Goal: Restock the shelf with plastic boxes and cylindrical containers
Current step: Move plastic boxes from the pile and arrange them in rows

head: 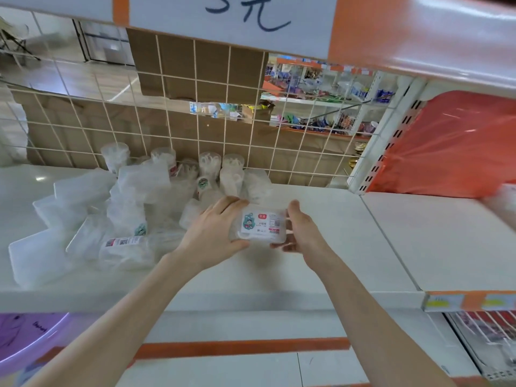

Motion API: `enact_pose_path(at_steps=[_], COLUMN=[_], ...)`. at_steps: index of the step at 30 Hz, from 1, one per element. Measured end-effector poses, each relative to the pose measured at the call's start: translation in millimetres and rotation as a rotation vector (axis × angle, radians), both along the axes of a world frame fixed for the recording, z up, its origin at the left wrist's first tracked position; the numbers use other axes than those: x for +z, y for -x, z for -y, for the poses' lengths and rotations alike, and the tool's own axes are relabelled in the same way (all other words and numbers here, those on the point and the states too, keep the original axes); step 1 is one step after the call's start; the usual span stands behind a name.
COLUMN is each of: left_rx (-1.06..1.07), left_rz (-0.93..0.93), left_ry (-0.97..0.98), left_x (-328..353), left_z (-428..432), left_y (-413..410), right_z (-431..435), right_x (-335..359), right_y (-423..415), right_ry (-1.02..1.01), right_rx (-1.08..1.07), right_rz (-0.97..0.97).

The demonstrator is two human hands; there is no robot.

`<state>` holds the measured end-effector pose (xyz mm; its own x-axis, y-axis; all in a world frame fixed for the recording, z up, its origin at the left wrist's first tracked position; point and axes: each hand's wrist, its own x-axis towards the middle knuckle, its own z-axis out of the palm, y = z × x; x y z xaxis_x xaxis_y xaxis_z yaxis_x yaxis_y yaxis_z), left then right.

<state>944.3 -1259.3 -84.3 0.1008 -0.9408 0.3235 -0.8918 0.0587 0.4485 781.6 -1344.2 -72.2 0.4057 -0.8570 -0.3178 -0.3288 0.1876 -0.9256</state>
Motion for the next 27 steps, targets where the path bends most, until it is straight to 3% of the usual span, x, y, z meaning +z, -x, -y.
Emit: enact_pose_path(at_steps=[3,7,12,19,27], left_rx=[0.03,0.031,0.023,0.354,0.604], left_rz=[-0.03,-0.085,-0.134,0.055,0.202], left_ry=[-0.044,-0.071,-0.096,-0.142,-0.267], left_x=[-4.4,-13.2,-29.2,-40.8,-47.1], left_z=[6.6,18.2,26.5,23.8,49.8], left_y=[11.2,30.3,48.6,49.3,64.4], right_z=[3.9,14.0,25.4,44.5,58.2], right_x=[-1.5,-3.0,-17.2,-48.1,-56.0], right_y=[20.5,43.0,61.1,76.4,85.5], right_ry=[0.442,0.682,0.706,0.674,0.814], right_rx=[0.143,0.505,0.475,0.274,0.196], right_rz=[-0.067,-0.273,-0.36,-0.639,-0.766])
